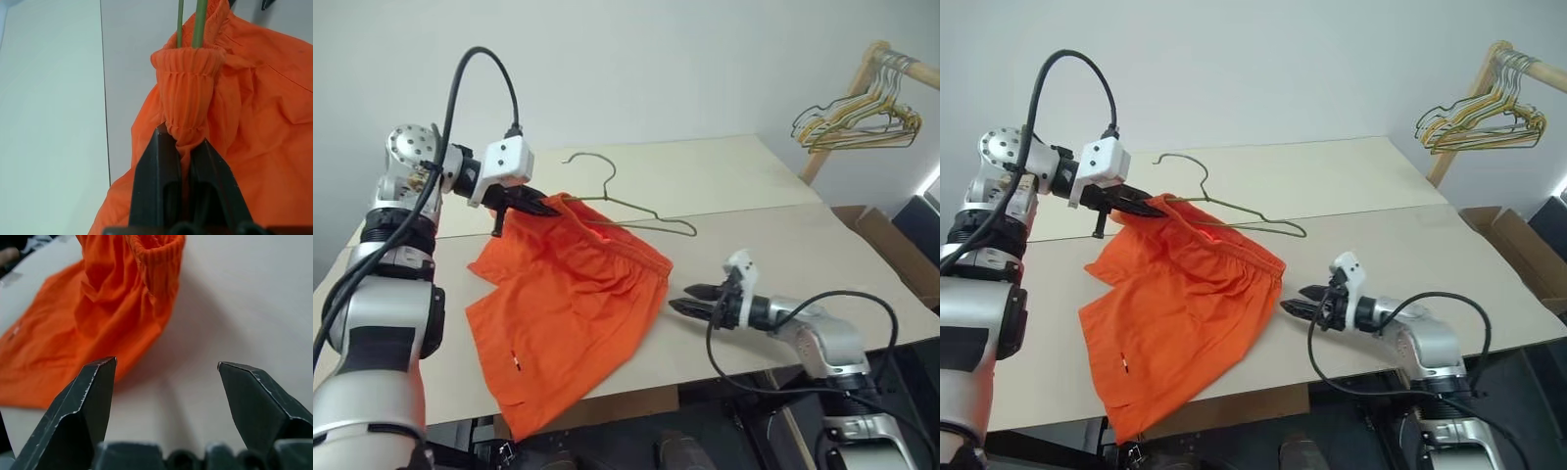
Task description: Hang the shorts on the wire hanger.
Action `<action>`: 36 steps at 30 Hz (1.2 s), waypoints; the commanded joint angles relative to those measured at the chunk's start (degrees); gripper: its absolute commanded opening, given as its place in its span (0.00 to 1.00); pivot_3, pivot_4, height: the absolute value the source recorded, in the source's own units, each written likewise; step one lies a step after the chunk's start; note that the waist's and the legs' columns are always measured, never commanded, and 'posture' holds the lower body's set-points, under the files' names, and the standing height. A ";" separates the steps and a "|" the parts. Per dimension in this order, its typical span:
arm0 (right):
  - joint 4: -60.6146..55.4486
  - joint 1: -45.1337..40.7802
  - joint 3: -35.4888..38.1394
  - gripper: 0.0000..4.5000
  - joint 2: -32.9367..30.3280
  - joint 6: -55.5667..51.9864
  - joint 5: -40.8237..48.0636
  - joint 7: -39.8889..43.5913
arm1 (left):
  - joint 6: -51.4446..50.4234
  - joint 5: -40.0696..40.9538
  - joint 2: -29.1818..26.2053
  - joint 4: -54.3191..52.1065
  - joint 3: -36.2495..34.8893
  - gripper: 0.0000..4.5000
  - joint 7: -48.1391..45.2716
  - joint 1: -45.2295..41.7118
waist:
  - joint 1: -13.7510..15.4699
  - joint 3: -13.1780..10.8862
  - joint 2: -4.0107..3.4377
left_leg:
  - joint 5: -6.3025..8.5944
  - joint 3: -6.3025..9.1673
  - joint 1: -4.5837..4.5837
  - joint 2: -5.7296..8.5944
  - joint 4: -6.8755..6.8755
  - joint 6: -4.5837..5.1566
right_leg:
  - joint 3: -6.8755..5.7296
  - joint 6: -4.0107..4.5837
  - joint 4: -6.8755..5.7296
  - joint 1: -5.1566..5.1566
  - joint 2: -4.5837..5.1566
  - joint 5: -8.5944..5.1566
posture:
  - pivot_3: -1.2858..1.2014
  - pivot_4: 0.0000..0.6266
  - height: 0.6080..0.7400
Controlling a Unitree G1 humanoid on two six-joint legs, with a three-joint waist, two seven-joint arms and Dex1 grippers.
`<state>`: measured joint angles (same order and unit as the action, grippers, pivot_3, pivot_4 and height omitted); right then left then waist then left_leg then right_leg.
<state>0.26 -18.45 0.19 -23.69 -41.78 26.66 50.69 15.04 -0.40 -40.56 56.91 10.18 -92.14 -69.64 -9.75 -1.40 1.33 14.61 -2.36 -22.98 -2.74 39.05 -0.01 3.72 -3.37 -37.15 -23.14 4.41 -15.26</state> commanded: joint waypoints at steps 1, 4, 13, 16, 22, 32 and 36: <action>-1.53 -2.01 0.34 0.86 1.83 -0.35 1.53 -2.17 | -0.13 1.23 -0.35 -1.84 -1.90 0.00 0.43 -0.60 | 0.05 0.00 0.00 | 0.00 0.03 0.01 0.02 0.01 0.00 | -0.01 0.00 0.00 0.02 0.01 0.00 | 0.46 0.00 1.00; 0.66 -3.64 1.48 0.73 3.51 -1.76 2.94 -3.36 | -0.12 1.17 -0.02 -1.93 -2.02 0.00 0.66 -0.19 | 0.01 0.00 0.00 | 0.00 0.06 0.01 0.02 0.04 0.00 | -0.03 0.00 -0.02 0.03 0.01 0.00 | 0.46 0.00 1.00; 1.19 -4.07 2.07 0.01 3.75 -3.21 4.70 -3.88 | -0.50 1.48 0.04 -2.35 -2.41 0.00 1.13 0.74 | -0.29 0.00 0.00 | 0.00 0.27 -0.03 0.02 0.03 0.00 | -0.06 0.00 -0.03 0.02 0.00 0.00 | 0.46 0.00 1.00; 1.27 -4.06 1.62 0.01 3.57 -2.89 4.04 -4.62 | -0.86 1.81 -0.16 -2.56 -2.86 0.00 0.73 0.96 | -0.40 0.00 0.00 | 0.00 0.32 -0.02 0.02 0.03 0.00 | -0.06 0.00 -0.04 0.02 -0.01 0.00 | 0.46 0.00 1.00; 5.19 -5.37 3.88 0.01 -0.46 -0.63 2.84 -3.71 | -2.61 9.85 -5.40 -6.48 3.68 0.00 -0.36 2.46 | -0.53 0.00 0.00 | 0.00 0.39 -0.04 0.02 0.03 0.00 | -0.06 0.00 -0.05 0.02 0.00 0.00 | 0.46 0.00 1.00; 14.16 -10.71 4.20 0.01 -10.16 2.03 1.93 4.70 | -2.83 18.69 -10.90 -9.44 13.09 0.00 -0.36 3.02 | -0.49 0.00 0.00 | 0.00 0.46 -0.03 0.03 0.04 0.00 | -0.05 -0.01 -0.01 0.06 -0.01 -0.01 | 0.46 0.00 1.00; 15.81 -11.78 3.75 0.01 -11.58 3.23 0.93 6.34 | -1.76 17.36 -10.65 -7.65 13.69 0.00 -0.36 2.47 | -0.53 0.00 0.00 | 0.00 0.45 -0.02 0.03 0.04 0.00 | -0.04 -0.02 -0.02 0.04 0.00 -0.01 | 0.46 0.00 1.00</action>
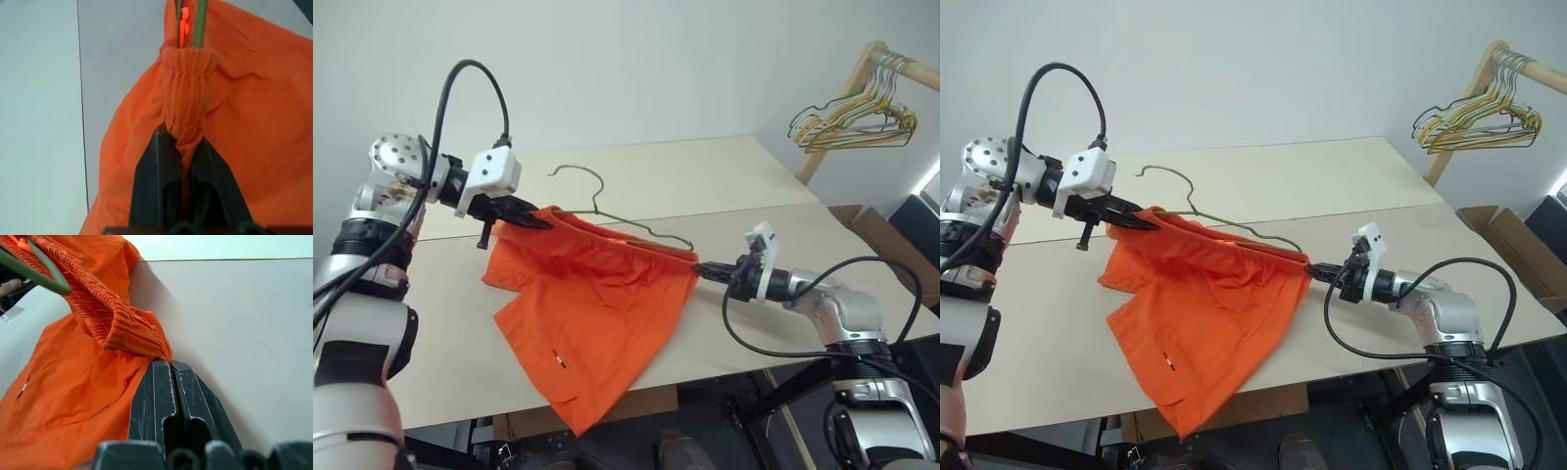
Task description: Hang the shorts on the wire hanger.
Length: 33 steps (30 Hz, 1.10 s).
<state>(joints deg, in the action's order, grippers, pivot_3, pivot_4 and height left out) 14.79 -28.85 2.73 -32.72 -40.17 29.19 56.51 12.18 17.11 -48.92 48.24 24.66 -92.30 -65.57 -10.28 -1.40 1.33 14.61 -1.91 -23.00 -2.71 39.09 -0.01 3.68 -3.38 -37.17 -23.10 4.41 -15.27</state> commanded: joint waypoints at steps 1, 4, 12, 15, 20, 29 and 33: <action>1.52 -1.51 1.24 0.01 -2.73 1.72 -1.62 0.79 | 1.08 -0.60 -2.39 1.28 -0.44 0.00 -0.20 -1.73 | 0.00 0.00 0.00 | 0.00 -0.01 0.00 0.00 0.00 0.00 | 0.00 0.00 0.00 0.00 0.00 0.00 | 0.46 0.00 1.00; 0.45 -1.50 1.49 0.01 -3.81 2.80 -2.45 0.98 | 5.34 -9.25 -2.13 4.80 -0.36 0.00 1.84 -2.13 | 0.00 0.00 0.00 | 0.00 -0.02 0.01 0.00 0.00 0.00 | 0.00 0.00 0.01 0.00 0.00 0.00 | 0.46 0.00 1.00; -10.64 0.00 -1.01 0.01 -9.19 13.86 -8.20 3.28 | 8.88 -16.44 2.31 8.58 -4.21 0.00 10.46 -1.14 | 0.64 0.00 0.00 | 0.00 -0.19 -0.19 0.04 0.11 0.00 | -0.03 -0.02 0.02 -0.07 0.03 -0.01 | 0.46 0.00 1.00; -16.01 -2.65 -3.32 0.01 -11.37 18.55 -12.94 2.27 | 8.95 -16.90 4.01 7.81 -5.69 0.00 11.82 -0.37 | 0.63 0.00 0.00 | 0.00 -0.22 -0.21 0.06 0.17 0.00 | -0.03 -0.05 0.00 -0.08 0.04 -0.02 | 0.46 0.00 1.00; -18.28 -10.66 -7.70 0.01 -12.08 20.34 -20.43 -0.81 | 9.70 -18.33 5.93 8.07 -7.53 0.00 14.11 0.48 | 0.05 0.00 0.00 | 0.00 -0.27 -0.15 0.03 0.16 0.00 | -0.02 -0.05 -0.04 -0.08 0.00 -0.03 | 0.45 0.00 1.00; -20.34 -14.09 -13.64 0.01 -11.58 25.42 -26.99 0.57 | 8.85 -17.93 8.32 6.27 -11.24 0.00 15.98 1.61 | 0.17 0.00 0.00 | 0.00 -0.25 -0.23 0.08 0.20 0.00 | -0.04 -0.06 -0.01 -0.07 0.07 -0.02 | 0.46 0.00 1.00; -18.24 -14.22 -15.43 0.01 -10.06 25.52 -29.17 -0.53 | 8.37 -16.86 8.38 4.73 -12.84 0.00 13.54 2.64 | -0.02 0.00 0.00 | 0.00 -0.25 -0.21 0.07 0.20 0.00 | -0.04 -0.05 -0.02 -0.07 0.05 -0.02 | 0.46 0.00 1.00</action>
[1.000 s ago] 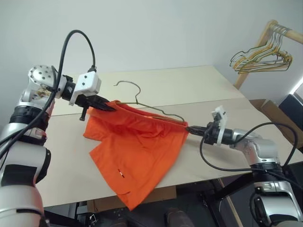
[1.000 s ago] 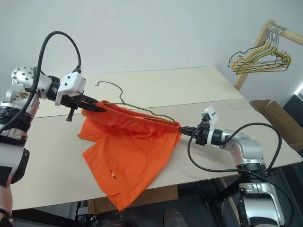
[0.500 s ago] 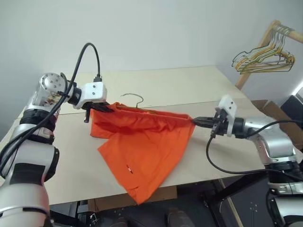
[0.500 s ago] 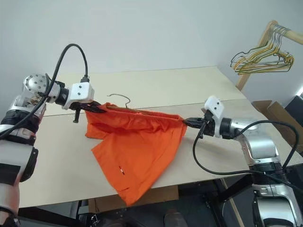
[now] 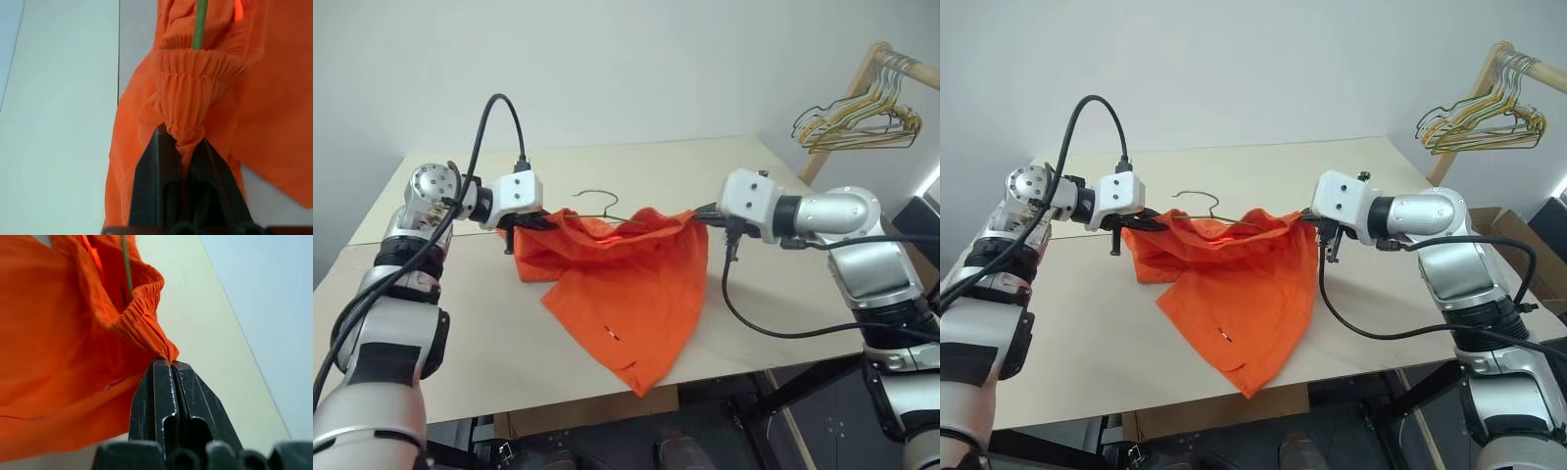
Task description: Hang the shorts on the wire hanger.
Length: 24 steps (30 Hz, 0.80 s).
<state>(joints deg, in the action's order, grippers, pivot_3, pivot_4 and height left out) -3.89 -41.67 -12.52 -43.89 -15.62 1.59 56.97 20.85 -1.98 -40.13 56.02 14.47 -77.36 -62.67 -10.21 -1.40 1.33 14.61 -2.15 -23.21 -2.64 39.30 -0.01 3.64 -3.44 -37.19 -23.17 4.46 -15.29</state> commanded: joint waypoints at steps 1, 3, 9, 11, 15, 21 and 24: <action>0.78 -1.67 -0.24 0.01 1.53 0.31 -1.74 -1.19 | -0.22 2.16 -0.50 -3.50 -2.89 0.00 -1.84 0.11 | -0.12 0.00 0.00 | 0.00 0.01 0.01 0.00 0.00 0.00 | 0.00 0.00 0.00 0.00 -0.01 0.00 | 0.46 0.00 1.00; 1.15 -1.92 -0.44 0.01 2.15 -0.05 -2.33 -1.21 | -1.01 2.46 -0.20 -4.21 -3.86 0.00 -1.70 0.72 | -0.15 0.00 0.00 | 0.00 0.01 0.02 0.00 0.00 0.00 | 0.00 0.00 -0.01 0.00 -0.01 0.00 | 0.46 0.00 1.00; 2.71 -5.07 1.16 0.01 5.65 -6.03 -1.13 -2.19 | -1.04 2.28 -0.11 -6.58 -4.16 0.00 -2.91 2.79 | -0.17 0.00 0.00 | -0.01 0.08 0.04 0.00 0.00 -0.01 | 0.01 0.01 -0.05 0.01 -0.01 0.00 | 0.46 0.00 1.00; 2.03 -5.78 2.17 0.01 5.85 -9.59 0.92 -0.81 | -2.19 2.84 0.52 -7.00 -4.83 0.00 -2.11 2.84 | -0.01 0.00 0.00 | -0.01 0.11 0.03 0.00 0.00 -0.01 | 0.00 0.01 -0.05 0.01 -0.01 0.00 | 0.46 0.00 1.00; -0.12 -6.49 3.19 0.01 4.79 -16.03 5.33 2.50 | -4.03 3.86 1.48 -8.63 -5.90 0.00 -1.78 3.24 | 0.08 0.00 0.00 | -0.01 0.22 -0.01 0.03 0.01 -0.01 | -0.02 -0.01 -0.34 0.03 0.05 0.01 | 0.46 0.00 1.00; -1.27 -3.62 1.91 0.11 3.84 -9.54 2.38 0.74 | -5.17 4.36 2.26 -9.14 -7.13 0.00 -1.01 3.41 | -0.25 0.00 -0.01 | 0.00 0.27 0.03 0.02 0.01 0.00 | -0.01 -0.01 -0.42 0.02 0.00 0.00 | 0.45 0.00 1.00; -0.06 -3.13 0.97 0.29 3.09 -5.84 -0.97 -0.99 | -5.39 4.75 2.32 -9.36 -7.42 0.00 -1.75 3.50 | -0.32 0.00 -0.01 | 0.00 0.27 0.03 0.02 0.01 0.00 | -0.01 -0.01 -0.42 0.00 0.00 0.00 | 0.45 0.00 1.00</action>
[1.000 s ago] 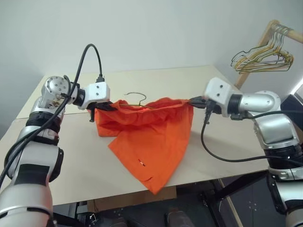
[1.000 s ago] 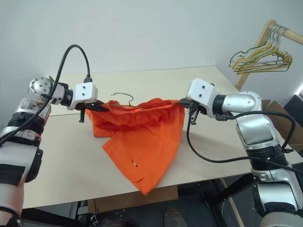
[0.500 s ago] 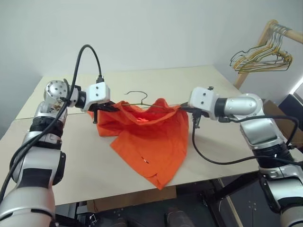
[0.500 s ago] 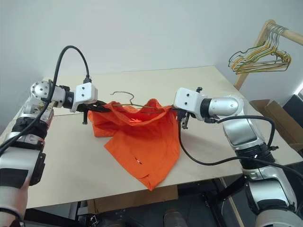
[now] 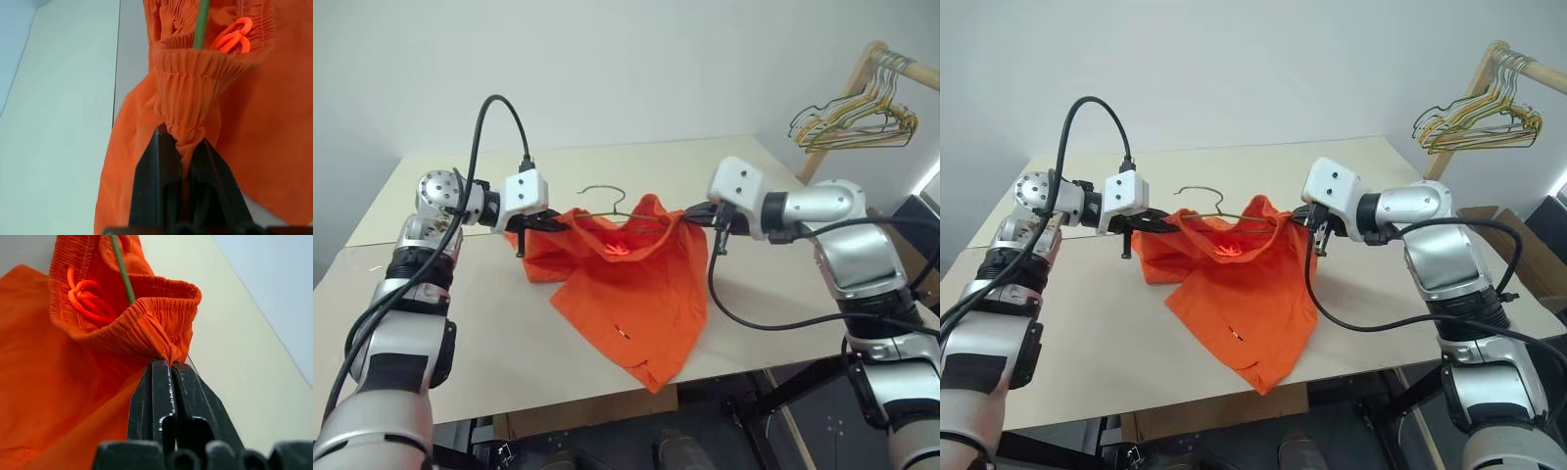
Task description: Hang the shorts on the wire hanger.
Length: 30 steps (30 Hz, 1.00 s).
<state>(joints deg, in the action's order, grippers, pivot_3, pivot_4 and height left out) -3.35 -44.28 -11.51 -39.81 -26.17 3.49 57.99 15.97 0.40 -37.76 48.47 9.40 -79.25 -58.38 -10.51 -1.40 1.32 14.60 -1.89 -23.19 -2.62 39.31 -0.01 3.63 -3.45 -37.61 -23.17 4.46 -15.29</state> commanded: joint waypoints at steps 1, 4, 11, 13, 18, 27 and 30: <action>-0.08 0.13 -0.81 0.36 -2.22 7.06 -4.37 -1.57 | -0.52 2.41 -0.02 -1.88 -2.47 0.00 0.02 -0.75 | -0.05 0.00 0.00 | 0.00 0.00 0.00 0.00 0.00 0.00 | 0.00 0.00 0.00 0.00 0.00 0.00 | 0.45 0.00 1.00; 1.35 2.59 -1.41 0.36 -4.59 13.65 -6.52 -0.96 | -0.43 2.55 0.05 -1.91 -2.90 0.00 -0.17 -0.78 | 0.19 0.00 0.00 | 0.00 -0.02 -0.03 0.01 0.00 0.00 | 0.00 -0.01 0.03 0.01 0.00 0.00 | 0.45 0.00 1.00; 4.24 2.24 0.84 0.36 -2.20 13.98 -3.63 -0.54 | 0.15 4.63 0.69 -2.62 -3.65 0.00 -2.65 -0.57 | -0.50 0.00 0.00 | 0.00 -0.09 0.03 0.00 0.01 0.00 | 0.04 -0.01 0.04 0.03 -0.03 -0.01 | 0.45 0.00 1.00; 5.01 1.51 1.53 0.36 -1.37 12.78 -2.28 -0.11 | 0.78 4.71 0.81 -2.57 -3.55 0.00 -3.20 -0.55 | -0.78 0.00 0.00 | 0.00 -0.05 0.02 0.00 0.00 0.00 | 0.04 -0.01 0.01 0.03 -0.02 -0.01 | 0.45 0.00 1.00; 4.77 0.02 4.20 0.36 -0.10 8.97 4.41 3.02 | 1.82 3.85 0.82 -2.66 -2.33 0.00 -3.67 0.02 | -1.24 0.00 0.00 | 0.00 0.17 0.01 0.01 0.01 0.00 | 0.03 -0.01 0.01 0.03 -0.01 -0.01 | 0.45 0.00 1.00; 3.79 0.39 3.11 0.36 -1.38 7.77 6.17 7.37 | 2.68 3.33 1.65 -2.85 -1.33 0.00 -4.37 0.78 | -1.32 0.00 0.00 | 0.00 0.22 0.01 0.01 0.00 0.00 | 0.02 -0.01 0.02 0.06 -0.01 -0.01 | 0.45 0.00 1.00; 3.58 0.75 2.39 0.36 -1.31 8.12 5.78 8.39 | 3.11 3.44 2.04 -3.02 -1.35 0.00 -4.84 0.18 | -1.32 0.00 0.00 | 0.00 0.22 0.00 0.01 0.00 0.00 | 0.02 -0.02 0.02 0.06 -0.01 -0.01 | 0.45 0.00 1.00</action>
<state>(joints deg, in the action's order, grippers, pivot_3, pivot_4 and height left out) 2.51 -42.81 -9.82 -40.53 -18.54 8.34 65.80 18.41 2.90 -35.64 47.77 8.68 -83.78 -57.31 -11.82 -1.40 1.32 14.60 -1.67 -23.18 -2.60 39.31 -0.01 3.65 -3.47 -37.59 -23.11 4.46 -15.30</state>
